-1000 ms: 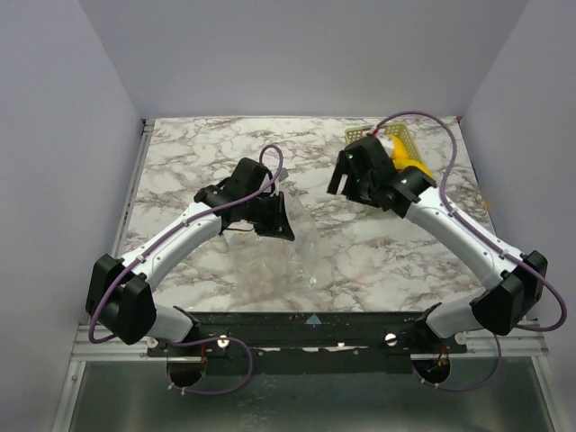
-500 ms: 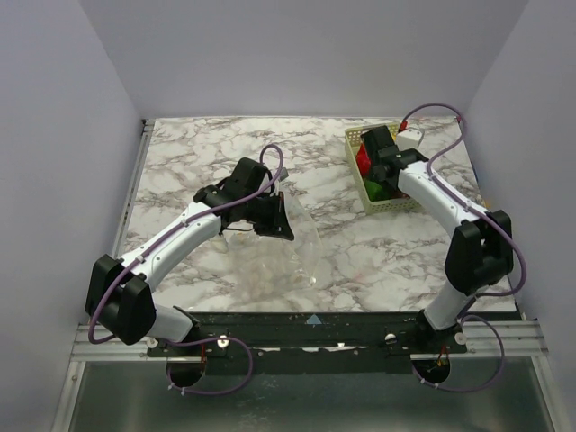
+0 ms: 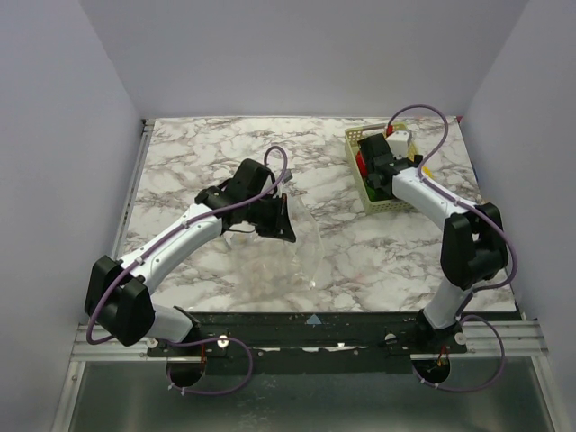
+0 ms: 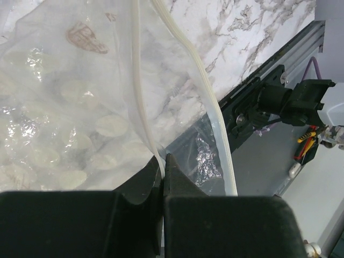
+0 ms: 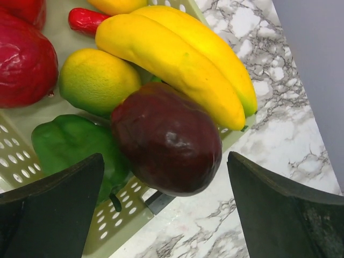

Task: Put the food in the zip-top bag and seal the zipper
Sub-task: Pick up the fake vegetable from the bin.

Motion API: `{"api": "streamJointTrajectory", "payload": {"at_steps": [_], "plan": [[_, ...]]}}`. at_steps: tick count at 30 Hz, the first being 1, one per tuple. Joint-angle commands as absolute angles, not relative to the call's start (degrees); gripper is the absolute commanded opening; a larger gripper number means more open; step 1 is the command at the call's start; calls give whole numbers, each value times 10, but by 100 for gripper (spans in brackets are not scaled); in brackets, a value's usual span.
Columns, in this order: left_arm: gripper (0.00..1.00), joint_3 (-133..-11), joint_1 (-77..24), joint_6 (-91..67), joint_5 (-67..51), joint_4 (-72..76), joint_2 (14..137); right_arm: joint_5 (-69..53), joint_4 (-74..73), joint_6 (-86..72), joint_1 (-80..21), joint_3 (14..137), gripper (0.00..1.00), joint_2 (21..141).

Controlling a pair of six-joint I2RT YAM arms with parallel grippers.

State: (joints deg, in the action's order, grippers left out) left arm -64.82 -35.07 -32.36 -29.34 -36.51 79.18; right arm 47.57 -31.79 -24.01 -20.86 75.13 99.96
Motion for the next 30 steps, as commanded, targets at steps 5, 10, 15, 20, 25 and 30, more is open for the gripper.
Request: {"api": "streamJointTrajectory", "payload": {"at_steps": [5, 10, 15, 20, 25, 30], "plan": [[0, -671, -351, -308, -292, -371, 790, 457, -234, -151, -203, 738, 97, 1024], [0, -665, -352, -308, -292, -367, 790, 468, -208, -127, -203, 715, 80, 1012], [0, -665, -352, -307, -289, -366, 781, 465, -208, -123, -204, 717, 62, 997], [0, -669, -352, -304, -289, -368, 785, 422, -235, -143, -205, 732, 38, 947], [0, -667, -352, -304, -287, -368, 783, 250, -241, -212, -205, 712, 31, 849], [0, -669, -352, -304, -286, -369, 787, -75, -154, -320, -205, 624, 30, 767]]}}
